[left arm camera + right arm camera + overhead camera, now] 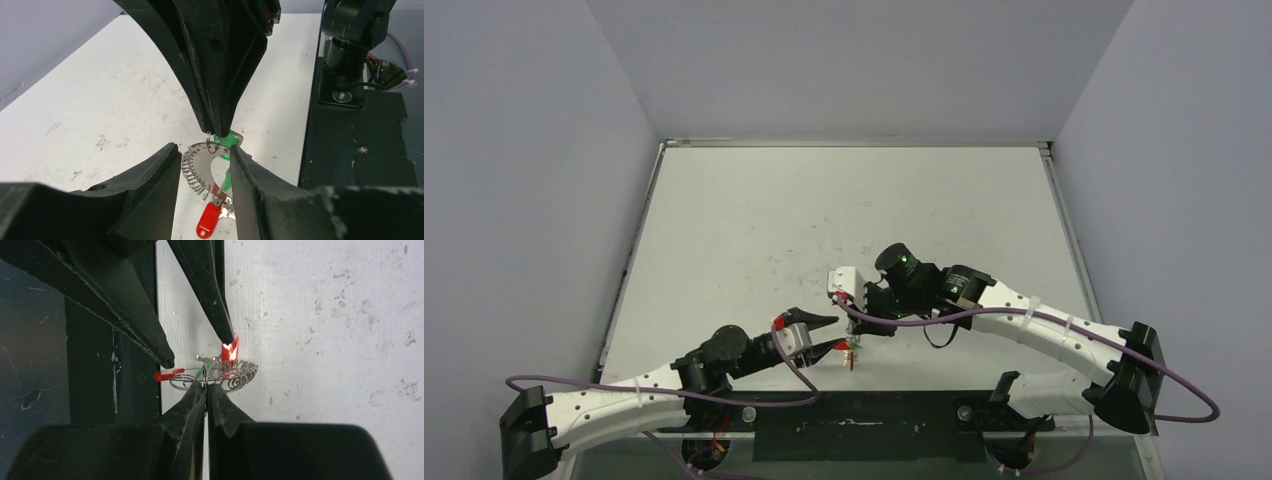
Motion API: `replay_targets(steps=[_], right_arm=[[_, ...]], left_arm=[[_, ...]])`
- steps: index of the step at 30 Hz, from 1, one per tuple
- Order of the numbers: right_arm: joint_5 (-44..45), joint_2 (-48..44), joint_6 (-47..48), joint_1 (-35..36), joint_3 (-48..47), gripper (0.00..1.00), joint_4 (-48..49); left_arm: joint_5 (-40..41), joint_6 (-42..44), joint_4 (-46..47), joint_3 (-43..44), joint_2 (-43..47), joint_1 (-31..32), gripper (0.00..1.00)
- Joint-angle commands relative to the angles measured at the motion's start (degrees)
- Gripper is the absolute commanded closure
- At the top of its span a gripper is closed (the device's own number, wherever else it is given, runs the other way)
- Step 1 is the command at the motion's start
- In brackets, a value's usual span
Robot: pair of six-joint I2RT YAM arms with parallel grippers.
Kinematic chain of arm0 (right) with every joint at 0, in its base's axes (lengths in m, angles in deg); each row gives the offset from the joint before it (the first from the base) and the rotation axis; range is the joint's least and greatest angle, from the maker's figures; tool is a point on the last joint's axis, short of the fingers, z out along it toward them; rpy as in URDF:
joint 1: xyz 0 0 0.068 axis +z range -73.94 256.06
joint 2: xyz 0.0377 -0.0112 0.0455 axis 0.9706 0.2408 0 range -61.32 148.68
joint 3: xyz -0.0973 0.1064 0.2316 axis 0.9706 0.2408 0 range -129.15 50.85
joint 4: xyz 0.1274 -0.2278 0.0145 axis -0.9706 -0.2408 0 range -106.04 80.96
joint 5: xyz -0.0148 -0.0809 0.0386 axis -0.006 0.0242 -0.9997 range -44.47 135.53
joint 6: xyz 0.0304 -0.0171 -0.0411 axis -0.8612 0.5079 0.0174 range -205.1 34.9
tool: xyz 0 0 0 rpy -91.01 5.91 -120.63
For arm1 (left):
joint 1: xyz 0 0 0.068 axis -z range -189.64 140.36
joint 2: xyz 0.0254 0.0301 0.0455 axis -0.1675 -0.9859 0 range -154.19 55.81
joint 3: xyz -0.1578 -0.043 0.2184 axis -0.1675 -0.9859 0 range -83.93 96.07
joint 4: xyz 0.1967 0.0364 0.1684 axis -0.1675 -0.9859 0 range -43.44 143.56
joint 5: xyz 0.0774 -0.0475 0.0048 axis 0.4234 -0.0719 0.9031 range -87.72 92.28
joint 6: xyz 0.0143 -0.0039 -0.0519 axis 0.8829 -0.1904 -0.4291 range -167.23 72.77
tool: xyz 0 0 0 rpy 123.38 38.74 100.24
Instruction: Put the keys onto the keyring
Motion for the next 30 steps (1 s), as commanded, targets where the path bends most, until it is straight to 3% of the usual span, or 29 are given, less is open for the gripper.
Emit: replay_targets(steps=[1, 11, 20, 30], right_arm=[[2.12, 3.02, -0.7, 1.21, -5.05, 1.0, -6.6], [0.03, 3.43, -0.9, 1.72, -5.04, 1.0, -5.45], [-0.68, 4.09, -1.21, 2.13, -5.06, 1.0, -4.71], [-0.51, 4.45, -1.13, 2.41, -5.08, 1.0, -4.69]], left_arm=[[1.41, 0.64, -2.52, 3.83, -2.26, 0.29, 0.61], [-2.75, 1.29, -0.89, 5.31, -7.5, 0.29, 0.68], [-5.29, 1.05, 2.62, 5.9, -11.97, 0.29, 0.68], [-6.49, 1.46, 4.38, 7.05, -14.91, 0.29, 0.78]])
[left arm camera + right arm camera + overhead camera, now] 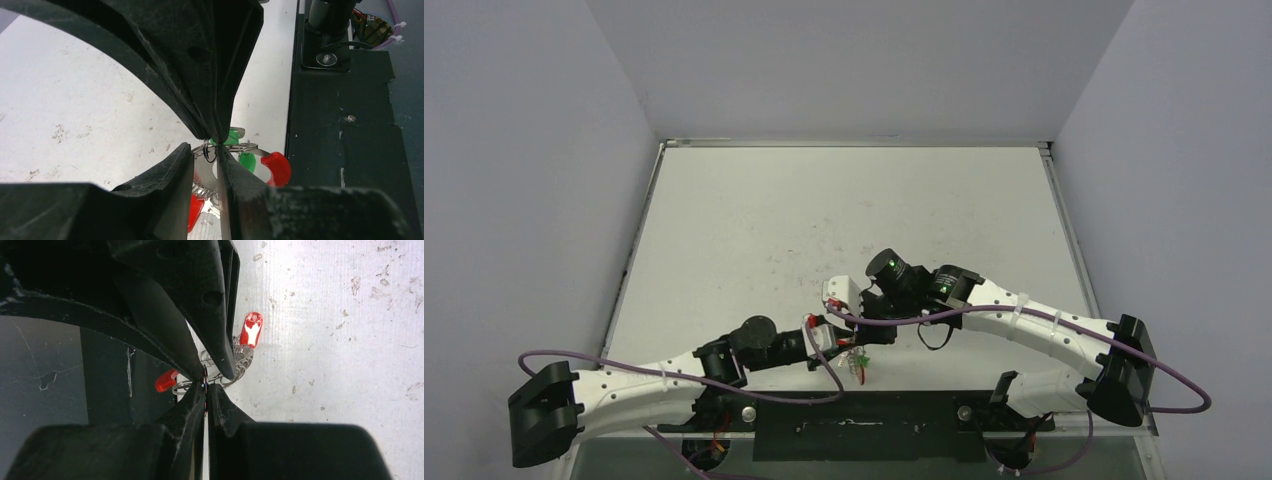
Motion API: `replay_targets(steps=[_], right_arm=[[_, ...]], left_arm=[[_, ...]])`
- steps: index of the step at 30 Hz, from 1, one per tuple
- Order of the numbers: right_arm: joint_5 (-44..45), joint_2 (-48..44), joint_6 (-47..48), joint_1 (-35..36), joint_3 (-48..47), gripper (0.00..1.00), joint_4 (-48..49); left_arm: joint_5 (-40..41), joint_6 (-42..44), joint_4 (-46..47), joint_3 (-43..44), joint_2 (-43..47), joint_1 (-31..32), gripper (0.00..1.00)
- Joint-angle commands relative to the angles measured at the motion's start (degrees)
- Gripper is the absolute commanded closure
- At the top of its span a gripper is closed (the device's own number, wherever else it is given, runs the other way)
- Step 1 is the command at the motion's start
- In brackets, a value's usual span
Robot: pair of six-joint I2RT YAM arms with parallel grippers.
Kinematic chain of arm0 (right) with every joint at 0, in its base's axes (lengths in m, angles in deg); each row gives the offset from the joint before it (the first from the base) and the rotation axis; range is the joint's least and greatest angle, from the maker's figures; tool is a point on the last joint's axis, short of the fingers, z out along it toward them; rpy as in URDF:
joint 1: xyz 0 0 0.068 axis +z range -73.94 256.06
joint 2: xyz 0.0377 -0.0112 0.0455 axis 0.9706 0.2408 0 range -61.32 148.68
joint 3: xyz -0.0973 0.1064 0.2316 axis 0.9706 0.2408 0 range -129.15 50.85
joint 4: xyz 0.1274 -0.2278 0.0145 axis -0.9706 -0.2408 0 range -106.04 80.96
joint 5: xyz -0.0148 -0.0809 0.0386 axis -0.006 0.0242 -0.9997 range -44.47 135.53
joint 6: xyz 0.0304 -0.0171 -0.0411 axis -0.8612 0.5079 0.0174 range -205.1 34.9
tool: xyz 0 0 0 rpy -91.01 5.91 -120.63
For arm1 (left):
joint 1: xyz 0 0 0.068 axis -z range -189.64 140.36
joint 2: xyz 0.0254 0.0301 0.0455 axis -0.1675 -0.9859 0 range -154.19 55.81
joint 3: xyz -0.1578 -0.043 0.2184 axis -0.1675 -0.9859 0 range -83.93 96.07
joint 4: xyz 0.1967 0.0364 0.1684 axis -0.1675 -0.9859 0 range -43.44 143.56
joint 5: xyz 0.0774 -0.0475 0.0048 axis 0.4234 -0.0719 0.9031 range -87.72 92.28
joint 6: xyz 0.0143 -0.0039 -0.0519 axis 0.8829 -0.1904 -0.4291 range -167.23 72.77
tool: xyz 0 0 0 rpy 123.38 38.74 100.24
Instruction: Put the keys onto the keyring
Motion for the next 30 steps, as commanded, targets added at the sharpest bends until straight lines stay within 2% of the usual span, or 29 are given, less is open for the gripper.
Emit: replay_targets(steps=[1, 4, 6, 9, 10, 12, 14, 17, 24, 30], right_arm=[[-0.87, 0.27, -0.45, 0.31, -2.65, 1.0, 2.13], [-1.04, 0.34, -0.37, 0.37, -2.76, 1.0, 2.03], [-0.8, 0.3, -0.28, 0.35, -2.8, 1.0, 1.89], [-0.04, 0.05, 0.13, 0.29, -2.7, 0.98, 2.01], [0.67, -0.91, 0.45, 0.29, -2.1, 0.83, 2.61], [1.01, -2.6, 0.94, 0.08, -0.77, 0.66, 4.28], [0.79, -5.15, 1.98, -0.55, 1.31, 0.57, 6.69], [-1.67, -10.35, 3.28, -2.36, 5.85, 0.52, 11.52], [-8.77, -20.71, 6.13, -5.07, 15.57, 0.49, 22.09], [-13.31, -20.23, 5.92, -5.16, 15.93, 0.5, 23.24]], left_arm=[[-1.34, 0.79, 4.43, 3.33, -0.58, 0.29, 0.8], [-1.43, 0.91, 4.59, 3.5, -1.03, 0.29, 0.86], [-1.58, 0.91, 4.35, 3.58, -1.37, 0.31, 0.99], [-1.62, 0.91, 3.71, 3.53, -1.42, 0.34, 1.0], [-1.55, 0.72, 3.73, 3.07, -1.03, 0.29, 1.0], [-1.18, 0.35, 4.27, 2.36, -0.35, 0.29, 1.0], [-0.56, -0.15, 5.91, 1.17, 0.6, 0.32, 1.0], [0.4, -1.37, 10.06, -1.46, 2.65, 0.29, 1.0], [-0.73, -2.61, 23.2, -7.25, 4.6, 0.29, 1.0], [-2.04, -1.94, 25.14, -7.74, 5.53, 0.29, 1.0]])
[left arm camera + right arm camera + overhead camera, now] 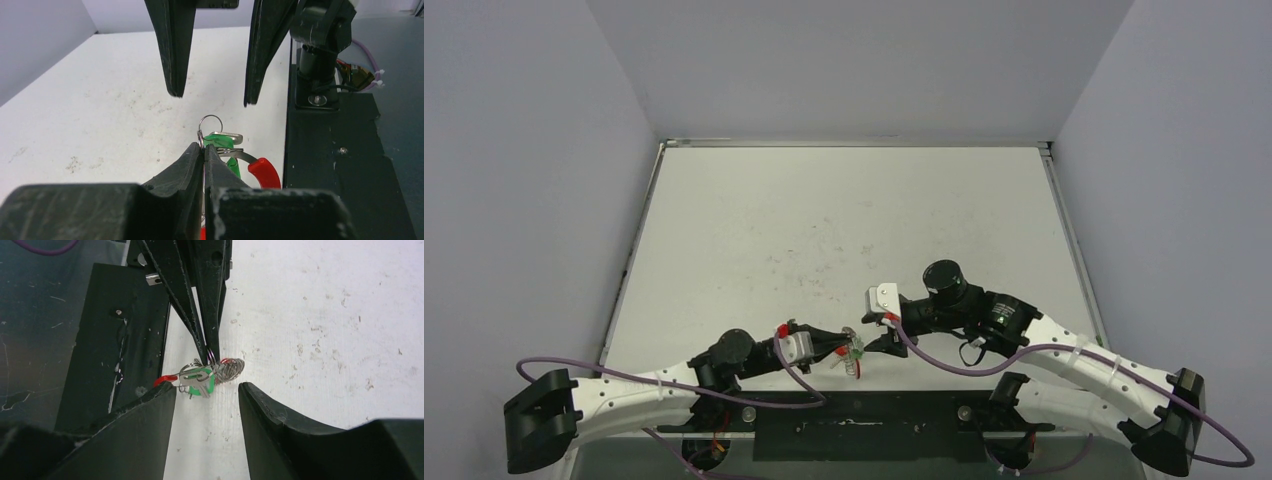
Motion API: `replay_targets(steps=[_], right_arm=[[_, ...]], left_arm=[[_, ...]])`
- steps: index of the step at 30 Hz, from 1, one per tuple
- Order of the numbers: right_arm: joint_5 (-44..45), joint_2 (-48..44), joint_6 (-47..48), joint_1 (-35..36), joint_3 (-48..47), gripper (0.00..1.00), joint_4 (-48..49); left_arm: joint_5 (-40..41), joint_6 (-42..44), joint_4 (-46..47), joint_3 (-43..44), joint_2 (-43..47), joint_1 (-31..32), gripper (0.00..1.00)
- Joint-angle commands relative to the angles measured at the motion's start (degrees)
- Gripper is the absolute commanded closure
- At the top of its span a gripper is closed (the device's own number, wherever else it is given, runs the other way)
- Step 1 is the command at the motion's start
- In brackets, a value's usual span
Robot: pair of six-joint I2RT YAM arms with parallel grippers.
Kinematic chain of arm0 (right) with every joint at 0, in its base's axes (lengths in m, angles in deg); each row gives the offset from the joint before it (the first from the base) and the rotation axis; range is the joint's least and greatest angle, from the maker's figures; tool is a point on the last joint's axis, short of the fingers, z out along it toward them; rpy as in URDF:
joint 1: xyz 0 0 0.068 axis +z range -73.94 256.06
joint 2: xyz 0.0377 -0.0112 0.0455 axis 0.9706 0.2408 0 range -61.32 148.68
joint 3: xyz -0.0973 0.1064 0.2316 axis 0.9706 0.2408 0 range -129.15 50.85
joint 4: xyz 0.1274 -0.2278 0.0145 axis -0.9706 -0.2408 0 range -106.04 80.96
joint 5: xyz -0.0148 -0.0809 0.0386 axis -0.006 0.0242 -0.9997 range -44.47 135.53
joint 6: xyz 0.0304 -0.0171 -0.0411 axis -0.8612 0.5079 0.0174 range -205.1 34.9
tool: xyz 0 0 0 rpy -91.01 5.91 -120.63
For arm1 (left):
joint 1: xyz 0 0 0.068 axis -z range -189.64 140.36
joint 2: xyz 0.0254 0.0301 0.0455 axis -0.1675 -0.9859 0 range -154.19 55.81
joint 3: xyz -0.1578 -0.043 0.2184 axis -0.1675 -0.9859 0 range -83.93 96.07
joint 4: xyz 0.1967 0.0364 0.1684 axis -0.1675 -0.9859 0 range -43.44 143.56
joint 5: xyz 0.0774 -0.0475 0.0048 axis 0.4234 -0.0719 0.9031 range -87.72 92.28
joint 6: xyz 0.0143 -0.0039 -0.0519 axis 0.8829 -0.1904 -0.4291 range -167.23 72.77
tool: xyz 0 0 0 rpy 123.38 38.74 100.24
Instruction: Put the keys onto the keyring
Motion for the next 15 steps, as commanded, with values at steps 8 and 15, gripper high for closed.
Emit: replay_targets(steps=[8, 15], right_arm=[[-4.1, 3.43, -3.0, -0.1, -1.18, 0.54, 7.51], [-1.77, 2.08, -9.45, -0.16, -1.71, 0.51, 8.94]], left_arm=[[-1.71, -0.28, 6.9, 0.85, 1.78, 0.29, 1.0], [-0.62, 0.26, 4.7, 0.9, 2.71, 0.29, 1.0]])
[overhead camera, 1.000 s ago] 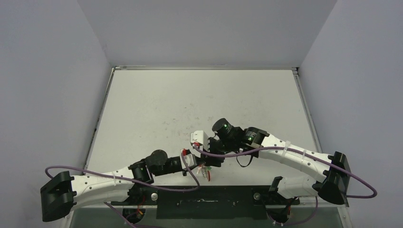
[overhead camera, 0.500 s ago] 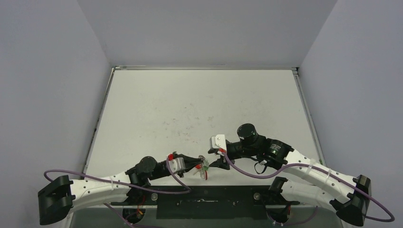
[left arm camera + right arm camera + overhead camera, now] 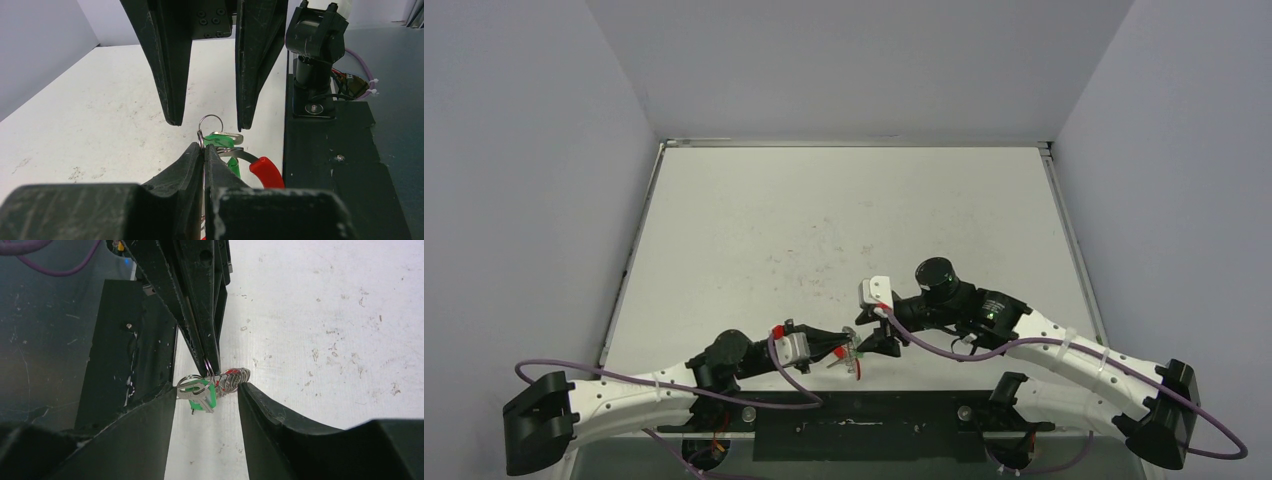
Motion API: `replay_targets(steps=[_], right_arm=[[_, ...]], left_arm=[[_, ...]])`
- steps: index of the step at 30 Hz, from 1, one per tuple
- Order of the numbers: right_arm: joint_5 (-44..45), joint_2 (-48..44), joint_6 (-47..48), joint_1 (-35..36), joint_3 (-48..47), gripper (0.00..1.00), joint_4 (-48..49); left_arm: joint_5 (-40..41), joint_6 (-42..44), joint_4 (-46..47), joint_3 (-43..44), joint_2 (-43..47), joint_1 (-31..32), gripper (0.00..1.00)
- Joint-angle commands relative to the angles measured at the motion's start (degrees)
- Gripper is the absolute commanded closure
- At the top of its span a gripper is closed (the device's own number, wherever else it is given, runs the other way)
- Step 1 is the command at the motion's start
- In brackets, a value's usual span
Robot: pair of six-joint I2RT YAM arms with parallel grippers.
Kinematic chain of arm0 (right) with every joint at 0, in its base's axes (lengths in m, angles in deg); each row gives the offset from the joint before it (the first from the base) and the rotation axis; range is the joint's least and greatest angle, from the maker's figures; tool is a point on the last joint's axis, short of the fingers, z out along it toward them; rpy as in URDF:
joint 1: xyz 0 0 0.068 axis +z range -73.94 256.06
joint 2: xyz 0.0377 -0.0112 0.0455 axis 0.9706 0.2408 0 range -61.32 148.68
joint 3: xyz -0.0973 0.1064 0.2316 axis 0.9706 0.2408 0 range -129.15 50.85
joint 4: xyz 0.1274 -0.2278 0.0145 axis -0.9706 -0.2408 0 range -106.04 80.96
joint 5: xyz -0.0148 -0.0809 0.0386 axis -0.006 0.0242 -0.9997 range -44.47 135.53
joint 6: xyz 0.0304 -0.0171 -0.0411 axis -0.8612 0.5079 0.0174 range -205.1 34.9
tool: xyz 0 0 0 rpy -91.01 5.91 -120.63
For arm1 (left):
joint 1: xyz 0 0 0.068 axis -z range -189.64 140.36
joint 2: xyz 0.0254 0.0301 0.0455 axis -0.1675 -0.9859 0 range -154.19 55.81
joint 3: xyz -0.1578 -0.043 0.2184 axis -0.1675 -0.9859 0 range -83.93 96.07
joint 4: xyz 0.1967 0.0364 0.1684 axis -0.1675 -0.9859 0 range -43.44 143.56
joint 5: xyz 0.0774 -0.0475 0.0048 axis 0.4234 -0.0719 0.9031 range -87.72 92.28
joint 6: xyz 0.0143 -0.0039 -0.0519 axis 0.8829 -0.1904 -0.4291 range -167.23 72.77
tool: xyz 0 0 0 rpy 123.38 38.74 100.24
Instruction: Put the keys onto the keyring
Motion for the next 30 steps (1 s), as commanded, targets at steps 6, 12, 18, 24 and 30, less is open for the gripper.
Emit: replay_targets(steps=[6, 12, 18, 24, 30], right_arm=[[7.52, -1.75, -19.42, -0.16, -0.93, 0.51, 11.31], [12.56, -2.74, -31.81, 0.06, 0.42, 0.6, 14.28], [16.51, -3.34, -35.75, 0.78, 0.43, 0.63, 9.64], [15.76, -1.91, -37.8, 3.03, 0.4, 0.63, 7.31], [16.44, -0.2, -38.31, 3.7, 0.65, 0.71, 5.75]], left_arm=[[1.37, 0.51, 1.04, 1.15, 2.03, 0.29, 1.0], [2.58, 0.74, -1.32, 1.28, 3.42, 0.29, 1.0], [2.97, 0.9, -2.24, 1.25, 4.39, 0.29, 1.0], [3.29, 1.0, -3.25, 1.23, 4.85, 0.29, 1.0], [3.31, 0.99, -3.78, 1.18, 5.35, 0.29, 1.0]])
